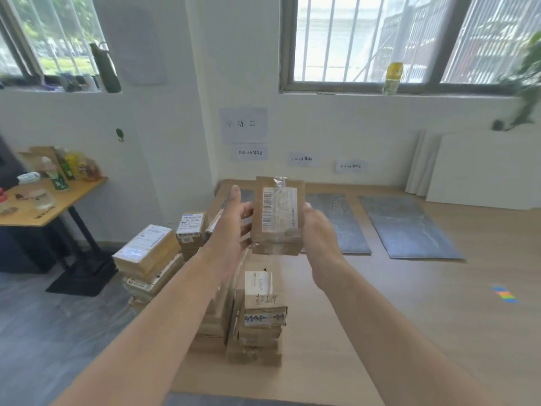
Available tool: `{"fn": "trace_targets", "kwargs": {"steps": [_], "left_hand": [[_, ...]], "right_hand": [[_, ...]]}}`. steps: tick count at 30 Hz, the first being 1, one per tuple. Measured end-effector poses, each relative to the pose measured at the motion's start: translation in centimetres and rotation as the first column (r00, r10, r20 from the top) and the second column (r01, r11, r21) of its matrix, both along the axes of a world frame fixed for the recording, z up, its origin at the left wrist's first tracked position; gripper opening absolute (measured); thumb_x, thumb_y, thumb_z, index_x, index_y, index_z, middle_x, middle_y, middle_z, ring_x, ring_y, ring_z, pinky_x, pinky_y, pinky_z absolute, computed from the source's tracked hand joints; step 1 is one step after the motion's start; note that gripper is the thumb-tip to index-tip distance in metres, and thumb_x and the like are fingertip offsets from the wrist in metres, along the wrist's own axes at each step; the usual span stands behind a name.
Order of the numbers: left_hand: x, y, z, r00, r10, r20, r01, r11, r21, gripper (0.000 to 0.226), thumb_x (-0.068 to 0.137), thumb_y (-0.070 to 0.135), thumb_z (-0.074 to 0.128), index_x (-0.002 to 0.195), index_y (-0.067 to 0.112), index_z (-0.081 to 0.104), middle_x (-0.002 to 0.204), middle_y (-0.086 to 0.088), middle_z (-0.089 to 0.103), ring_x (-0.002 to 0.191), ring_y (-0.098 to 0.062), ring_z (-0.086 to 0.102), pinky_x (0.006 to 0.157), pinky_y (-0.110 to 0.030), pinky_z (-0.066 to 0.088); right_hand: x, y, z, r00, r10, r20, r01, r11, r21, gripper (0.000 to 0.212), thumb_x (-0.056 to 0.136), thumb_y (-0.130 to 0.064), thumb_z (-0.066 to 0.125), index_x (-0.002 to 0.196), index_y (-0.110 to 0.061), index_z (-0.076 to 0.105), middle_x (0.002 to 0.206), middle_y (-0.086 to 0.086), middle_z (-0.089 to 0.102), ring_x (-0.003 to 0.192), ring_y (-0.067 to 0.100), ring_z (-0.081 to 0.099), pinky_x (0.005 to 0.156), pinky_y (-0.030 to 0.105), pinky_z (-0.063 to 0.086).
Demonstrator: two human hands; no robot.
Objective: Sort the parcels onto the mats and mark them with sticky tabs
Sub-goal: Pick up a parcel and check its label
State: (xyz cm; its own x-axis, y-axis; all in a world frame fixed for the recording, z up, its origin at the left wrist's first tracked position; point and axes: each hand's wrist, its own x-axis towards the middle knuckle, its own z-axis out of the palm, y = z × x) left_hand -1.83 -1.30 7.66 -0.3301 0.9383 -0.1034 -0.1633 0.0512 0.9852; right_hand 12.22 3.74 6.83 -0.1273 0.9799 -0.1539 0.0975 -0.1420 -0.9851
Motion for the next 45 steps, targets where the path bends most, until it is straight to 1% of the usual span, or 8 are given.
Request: {"fn": "trace_targets", "kwargs": {"steps": [4, 8, 19, 23, 30, 39, 42, 45], "left_hand": [[1.1, 0.0, 1.8, 0.997, -0.070, 0.038, 0.067, 0.996, 0.062, 0.074, 0.096, 0.073, 0.026, 0.134, 0.021, 0.062, 0.124, 0.005, 0.070, 0.120, -0.019, 0.062, 0.109, -0.044, 0.045], [2.6, 0.6, 2.4, 0.989, -0.149, 0.015, 0.146, 0.982, 0.119, 0.084, 0.085, 0.079, 0.031, 0.142, 0.023, 0.054, 0.134, 0.006, 0.065, 0.129, -0.017, 0.056, 0.114, -0.048, 0.039], [10.4, 4.8, 2.2, 0.986, -0.166, -0.027, 0.168, 0.977, 0.132, 0.055, 0.099, 0.069, 0.023, 0.116, 0.036, 0.064, 0.124, 0.013, 0.069, 0.127, -0.012, 0.056, 0.110, -0.040, 0.043], [15.0, 6.8, 1.4, 0.987, -0.161, -0.013, 0.161, 0.976, 0.146, 0.064, 0.098, 0.068, 0.023, 0.132, 0.028, 0.060, 0.134, 0.009, 0.064, 0.130, -0.013, 0.055, 0.114, -0.044, 0.039], [24.3, 10.9, -1.3, 0.989, -0.143, 0.033, 0.138, 0.982, 0.131, 0.070, 0.098, 0.069, 0.024, 0.143, 0.022, 0.052, 0.136, 0.006, 0.064, 0.128, -0.012, 0.057, 0.114, -0.041, 0.038], [29.9, 17.4, -4.5, 0.984, -0.154, 0.093, 0.152, 0.988, 0.035, 0.059, 0.102, 0.062, 0.020, 0.120, 0.027, 0.064, 0.119, 0.015, 0.072, 0.118, -0.005, 0.063, 0.105, -0.033, 0.045], [30.0, 20.0, -6.8, 0.978, -0.144, 0.148, 0.146, 0.989, -0.004, 0.068, 0.099, 0.066, 0.026, 0.143, 0.019, 0.050, 0.138, 0.010, 0.061, 0.126, -0.007, 0.057, 0.111, -0.034, 0.041], [29.9, 22.6, -9.5, 0.959, -0.160, 0.232, 0.175, 0.984, -0.042, 0.081, 0.097, 0.069, 0.029, 0.156, 0.013, 0.031, 0.151, 0.002, 0.050, 0.132, -0.013, 0.053, 0.114, -0.037, 0.038]], "right_hand": [[2.1, -0.6, 1.9, 0.998, -0.034, -0.053, 0.040, 0.992, 0.119, 0.030, 0.109, -0.043, 0.033, 0.112, -0.029, 0.059, 0.104, -0.011, 0.066, 0.102, 0.007, 0.062, 0.073, 0.021, 0.041], [4.3, -0.8, 3.2, 0.995, -0.046, -0.092, 0.062, 0.981, 0.182, 0.029, 0.111, -0.037, 0.033, 0.120, -0.024, 0.057, 0.100, -0.016, 0.062, 0.086, -0.008, 0.056, 0.067, 0.012, 0.039], [11.4, 2.9, 2.0, 0.982, -0.071, -0.175, 0.108, 0.971, 0.215, 0.031, 0.111, -0.038, 0.034, 0.128, -0.026, 0.056, 0.112, -0.004, 0.069, 0.106, 0.010, 0.065, 0.078, 0.021, 0.046], [16.0, 5.9, 0.6, 0.983, -0.043, -0.177, 0.083, 0.971, 0.226, 0.031, 0.111, -0.036, 0.034, 0.129, -0.026, 0.057, 0.112, -0.004, 0.069, 0.107, 0.011, 0.066, 0.081, 0.020, 0.049], [25.6, 11.7, -1.9, 0.992, 0.043, -0.122, -0.018, 0.980, 0.197, 0.033, 0.111, -0.029, 0.034, 0.128, -0.022, 0.062, 0.108, -0.008, 0.072, 0.084, -0.009, 0.067, 0.066, 0.006, 0.049], [31.7, 18.3, -6.0, 0.997, 0.007, -0.079, -0.001, 0.997, 0.081, 0.039, 0.111, -0.023, 0.030, 0.118, -0.023, 0.068, 0.105, -0.006, 0.073, 0.078, -0.008, 0.068, 0.063, 0.009, 0.050], [32.2, 20.3, -8.0, 0.996, -0.031, -0.086, 0.033, 0.999, 0.026, 0.039, 0.111, -0.024, 0.030, 0.104, -0.029, 0.068, 0.098, -0.010, 0.073, 0.075, -0.008, 0.068, 0.061, 0.009, 0.050], [32.6, 22.1, -10.2, 0.991, -0.112, -0.071, 0.109, 0.993, -0.039, 0.038, 0.110, -0.026, 0.032, 0.114, -0.026, 0.069, 0.102, -0.009, 0.075, 0.082, -0.002, 0.070, 0.062, 0.009, 0.050]]}}
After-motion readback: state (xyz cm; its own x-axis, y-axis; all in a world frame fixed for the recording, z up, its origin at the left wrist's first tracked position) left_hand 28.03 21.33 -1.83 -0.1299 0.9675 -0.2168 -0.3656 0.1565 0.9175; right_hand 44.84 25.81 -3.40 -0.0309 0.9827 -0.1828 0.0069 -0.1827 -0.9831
